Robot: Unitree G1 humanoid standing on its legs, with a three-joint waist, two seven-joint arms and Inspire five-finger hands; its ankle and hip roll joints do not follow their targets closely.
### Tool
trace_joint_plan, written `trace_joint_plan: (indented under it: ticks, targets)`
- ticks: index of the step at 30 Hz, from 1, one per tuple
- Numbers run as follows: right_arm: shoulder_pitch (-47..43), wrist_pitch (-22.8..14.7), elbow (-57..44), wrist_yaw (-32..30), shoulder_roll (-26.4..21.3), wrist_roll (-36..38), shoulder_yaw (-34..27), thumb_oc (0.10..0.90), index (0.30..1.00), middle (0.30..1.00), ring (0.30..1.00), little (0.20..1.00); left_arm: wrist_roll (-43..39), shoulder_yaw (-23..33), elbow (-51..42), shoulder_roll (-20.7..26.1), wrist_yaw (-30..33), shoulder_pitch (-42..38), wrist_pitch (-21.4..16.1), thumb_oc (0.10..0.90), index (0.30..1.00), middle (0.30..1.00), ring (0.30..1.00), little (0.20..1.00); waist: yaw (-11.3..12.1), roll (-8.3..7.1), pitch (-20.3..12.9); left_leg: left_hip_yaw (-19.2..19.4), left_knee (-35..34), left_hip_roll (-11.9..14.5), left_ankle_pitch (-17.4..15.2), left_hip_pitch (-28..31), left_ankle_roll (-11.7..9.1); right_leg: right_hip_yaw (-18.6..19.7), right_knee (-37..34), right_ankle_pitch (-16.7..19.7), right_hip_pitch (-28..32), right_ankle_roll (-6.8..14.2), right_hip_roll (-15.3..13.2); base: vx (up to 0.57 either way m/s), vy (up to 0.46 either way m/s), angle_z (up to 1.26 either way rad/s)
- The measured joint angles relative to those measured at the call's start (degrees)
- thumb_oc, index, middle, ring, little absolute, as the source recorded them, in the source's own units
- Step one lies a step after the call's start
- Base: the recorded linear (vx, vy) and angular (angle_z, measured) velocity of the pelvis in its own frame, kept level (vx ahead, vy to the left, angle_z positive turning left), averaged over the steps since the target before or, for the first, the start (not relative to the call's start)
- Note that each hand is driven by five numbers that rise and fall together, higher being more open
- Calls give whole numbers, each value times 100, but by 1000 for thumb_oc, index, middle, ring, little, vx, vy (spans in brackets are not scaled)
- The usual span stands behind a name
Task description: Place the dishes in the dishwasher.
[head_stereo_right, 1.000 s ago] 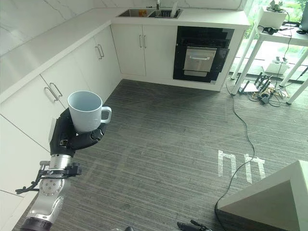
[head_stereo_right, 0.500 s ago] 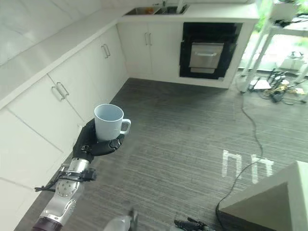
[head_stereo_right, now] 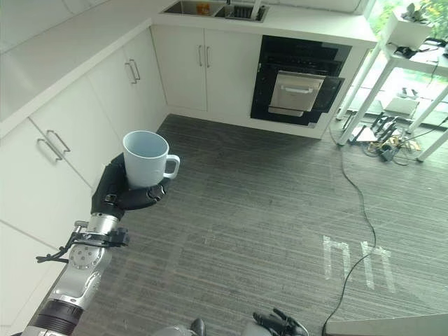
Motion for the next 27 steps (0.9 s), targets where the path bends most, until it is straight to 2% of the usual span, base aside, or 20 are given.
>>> trace_joint_plan:
  ticks: [3,4,5,6,8,10,11,12,13,15,17,18,20,21,22,23,24,25,26,27]
  targets:
    - [-57,131,-219,-7,26,7,162,800,900,900,900,900,83,0,-1,-38,-30,12,1,400,300,300,300,300,-179,61,40,20,-176,-31,-82,271,-142,-521,-1569,-25,-493,-319,357,221,-161,6]
    - [-82,148,-155,0,29,28,158,800,900,900,900,900,145,7,6,-86,-25,11,1,400,300,300,300,300,-212,45,43,35,-172,-73,-173,338,-280,-598,-2357,66,-515,-442,364,218,-219,25]
    - [-110,147,-118,7,15,24,139,800,900,900,900,900,199,8,5,-100,-26,10,-9,400,300,300,300,300,-235,-28,31,19,-125,-176,-268,370,-340,-540,-3046,166,-540,-459,269,210,-226,26]
    - [-154,148,-55,10,8,25,108,800,900,900,900,900,206,24,7,-91,-24,11,-8,400,300,300,300,300,-240,-128,29,14,-67,-309,-335,376,-314,-381,-3297,247,-670,-397,117,214,-214,23]
    - [-240,124,100,170,28,47,-96,800,900,900,900,900,207,29,64,-70,-15,25,-7,400,300,300,300,300,-231,-291,31,72,-21,-528,-399,447,-289,-2,-3045,527,-998,-322,-239,232,-238,22]
    - [-349,104,251,193,41,11,-174,800,900,900,900,900,215,11,112,-72,-17,107,-10,400,300,300,300,300,-243,-295,28,71,-20,-493,-467,628,-343,319,-2886,739,-949,-251,-374,306,-397,37]
    - [-360,111,387,185,44,-4,-208,800,900,900,900,900,226,22,108,-60,-10,206,-18,400,300,300,300,300,-212,-284,18,77,-24,-337,-580,787,-531,211,-2831,753,-694,-271,-380,364,-541,33]
    - [-366,111,388,175,47,-10,-174,800,900,900,900,900,226,31,98,-56,6,265,-17,400,300,300,300,300,-193,-274,18,116,-37,-240,-634,879,-624,-12,-2797,727,-548,-305,-381,410,-604,-10]
    - [-290,112,541,146,55,-65,-91,800,900,900,900,900,225,130,6,-59,122,487,-22,400,300,300,300,300,-30,-313,-39,228,58,1,-788,1095,-884,-436,-2788,784,-200,-790,-139,341,-481,-46]
    - [-293,101,543,142,16,-219,-56,800,900,900,900,900,224,145,-3,-75,238,678,-11,400,300,300,300,300,-18,-155,-123,152,355,331,-762,1102,-973,-427,-2772,761,-46,-1001,225,333,-500,-62]
    - [-311,99,531,176,-46,-230,55,800,900,900,900,900,236,141,-85,-80,232,768,-7,400,300,300,300,300,13,-188,-177,-64,706,465,-576,1218,-1182,-377,-2658,401,132,-1224,504,218,-457,-65]
    - [-309,100,530,176,-64,-231,77,800,900,900,900,900,248,142,-176,-85,237,808,-6,400,300,300,300,300,88,-227,-196,-72,851,489,-396,1247,-1199,-276,-2649,324,215,-1317,590,151,-410,-81]
    - [-331,61,541,214,-80,-236,171,800,900,900,900,900,275,163,-291,-85,246,747,-6,400,300,300,300,300,220,-425,-212,-191,2670,547,308,398,-1193,-229,-2606,204,303,-1580,623,133,-390,-88]
    - [-381,53,562,216,-97,-279,201,800,900,900,900,900,280,166,-332,-79,246,754,-5,400,300,300,300,300,225,-411,-214,-268,3371,612,416,12,-1213,-171,-2704,196,429,-1593,732,122,-341,-63]
    - [-417,1,590,242,-87,-428,199,800,900,900,900,900,327,111,-391,-70,186,605,25,400,300,300,300,300,176,-474,-195,-291,4820,763,384,-998,-1096,-166,-2795,87,719,-1847,860,184,-192,-44]
    - [-391,3,602,238,-66,-448,239,800,900,900,900,900,386,113,-433,-62,191,602,24,400,300,300,300,300,190,-538,-191,-199,5231,822,384,-1467,-1029,-149,-2880,84,903,-1851,930,225,-111,-26]
    - [-368,0,614,257,-51,-451,368,800,900,900,900,900,412,113,-421,-41,189,597,27,400,300,300,300,300,189,-608,-191,-200,5025,646,212,-1819,-877,-27,-3083,46,1124,-1798,1030,274,-39,-29]
    - [-402,3,626,265,-97,-453,439,800,900,900,900,900,409,115,-408,-44,201,593,28,400,300,300,300,300,212,-591,-180,-245,4517,384,50,-2037,-741,110,-3401,20,1358,-1761,1105,216,8,-59]
    - [-485,-6,774,310,-107,-461,418,800,900,900,900,900,403,135,-400,-2,219,625,30,400,300,300,300,300,278,-571,-151,-137,3359,210,-8,-1956,-693,224,-3631,48,1537,-1694,1142,215,35,-88]
    - [-507,11,786,337,-75,-489,427,800,900,900,900,900,399,137,-368,125,230,667,61,400,300,300,300,300,286,-533,-148,239,2121,178,76,-1740,-642,119,-3844,118,1808,-1693,1239,244,85,-89]
